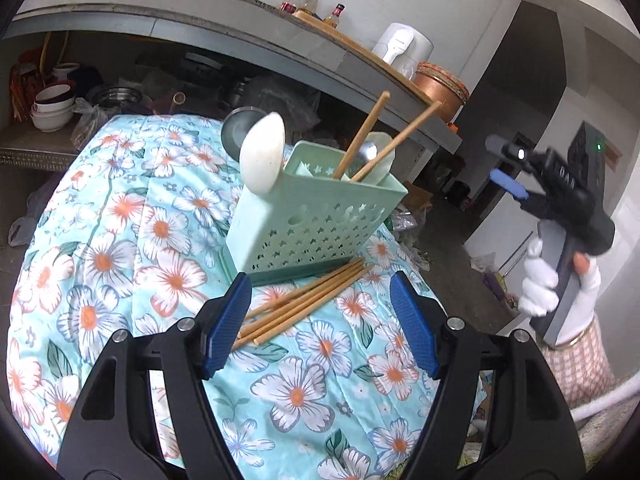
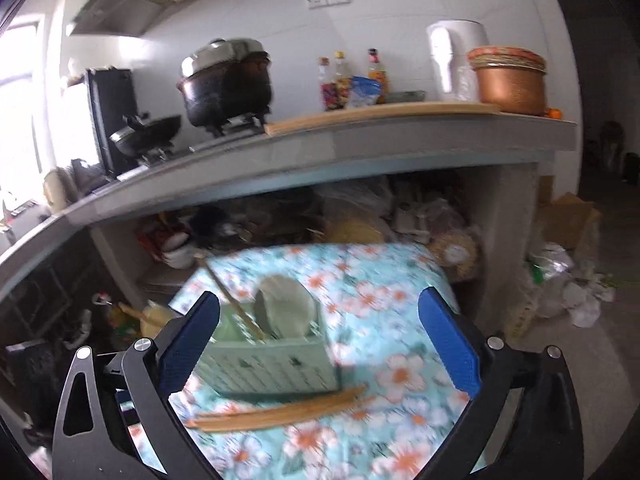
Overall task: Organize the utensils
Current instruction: 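Lower the right tool's chopstick into the green holder and open the right tool, then move both tools down to the loose wooden chopsticks beside the holder base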
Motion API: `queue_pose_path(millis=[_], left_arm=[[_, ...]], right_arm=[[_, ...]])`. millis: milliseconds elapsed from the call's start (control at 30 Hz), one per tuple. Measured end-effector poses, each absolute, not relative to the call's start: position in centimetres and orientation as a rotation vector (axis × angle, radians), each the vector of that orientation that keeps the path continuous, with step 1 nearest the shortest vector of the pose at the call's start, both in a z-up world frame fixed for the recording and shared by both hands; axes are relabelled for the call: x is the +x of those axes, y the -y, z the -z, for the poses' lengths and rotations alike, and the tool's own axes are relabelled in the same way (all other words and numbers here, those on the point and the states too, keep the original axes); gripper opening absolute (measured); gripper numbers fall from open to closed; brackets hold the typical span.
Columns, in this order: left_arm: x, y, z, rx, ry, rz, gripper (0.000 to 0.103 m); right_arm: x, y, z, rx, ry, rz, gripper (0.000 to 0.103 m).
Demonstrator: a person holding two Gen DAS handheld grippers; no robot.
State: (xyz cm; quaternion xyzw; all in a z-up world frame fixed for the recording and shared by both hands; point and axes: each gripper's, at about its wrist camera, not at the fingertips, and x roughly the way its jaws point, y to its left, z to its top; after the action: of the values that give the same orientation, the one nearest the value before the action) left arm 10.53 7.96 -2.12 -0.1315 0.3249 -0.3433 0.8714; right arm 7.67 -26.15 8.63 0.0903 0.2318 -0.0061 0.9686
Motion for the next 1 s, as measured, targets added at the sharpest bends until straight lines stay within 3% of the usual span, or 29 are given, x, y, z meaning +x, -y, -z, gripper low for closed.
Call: queue_pose_path(millis=[300, 1000], left_arm=[[10.4, -7.5, 2.9, -0.246, -0.689, 0.712, 0.068], [9.7, -9.6, 4.4, -0.242, -0.652, 0.644, 0.068]], right_arm=[[5.4, 25.5, -3.0, 0.203, -0.625, 0.082, 0.097], [6.0, 20.5, -2.5, 0.161, -0.703, 0.020, 0.097]])
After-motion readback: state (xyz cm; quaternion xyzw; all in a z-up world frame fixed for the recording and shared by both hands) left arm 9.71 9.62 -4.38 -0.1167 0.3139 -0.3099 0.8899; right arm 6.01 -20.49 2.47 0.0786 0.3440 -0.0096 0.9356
